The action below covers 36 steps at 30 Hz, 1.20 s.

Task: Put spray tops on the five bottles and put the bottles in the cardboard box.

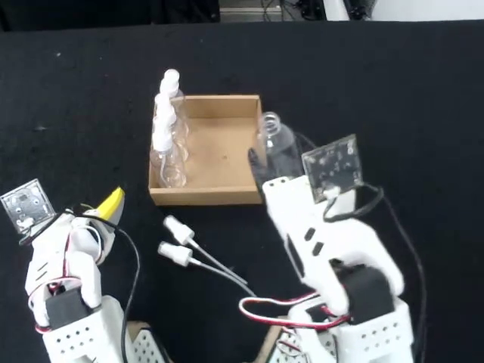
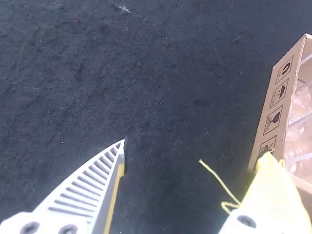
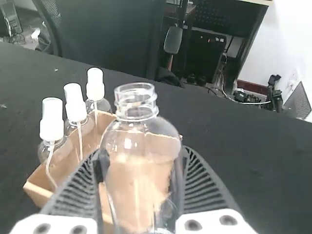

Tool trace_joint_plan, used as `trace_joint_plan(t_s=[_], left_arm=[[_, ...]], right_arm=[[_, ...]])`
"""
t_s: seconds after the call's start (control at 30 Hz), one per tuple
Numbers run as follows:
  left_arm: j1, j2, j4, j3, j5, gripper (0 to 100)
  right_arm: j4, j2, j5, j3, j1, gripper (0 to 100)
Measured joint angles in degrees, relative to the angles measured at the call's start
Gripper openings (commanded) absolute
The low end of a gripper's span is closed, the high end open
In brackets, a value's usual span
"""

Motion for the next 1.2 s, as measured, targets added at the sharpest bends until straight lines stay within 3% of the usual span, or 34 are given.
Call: trace_joint_plan(t_s=[0.17,0.47,0.87,1.0,1.2], left_arm=[[0.0,0.0,0.0,0.6,0.0,36],[1.3,0.0,0.0,0.7,0.0,36],[1.6,0.0,0.3,-0.3,-1.9,36],[1.6,0.0,5.0,-6.9,-2.2,36],[1.6,1.9,4.4,-11.2,-8.8,36]], right_arm=[[-6.1,-7.6,-2.5,10.7,0.0,1.1],[-6.9,-21.0,-2.6,22.0,-0.1,1.1],[-7.1,-25.5,-2.7,26.5,-0.1,1.1],[-7.1,-25.5,-2.7,26.5,-0.1,1.1],[-7.1,-25.5,-2.7,26.5,-0.1,1.1]])
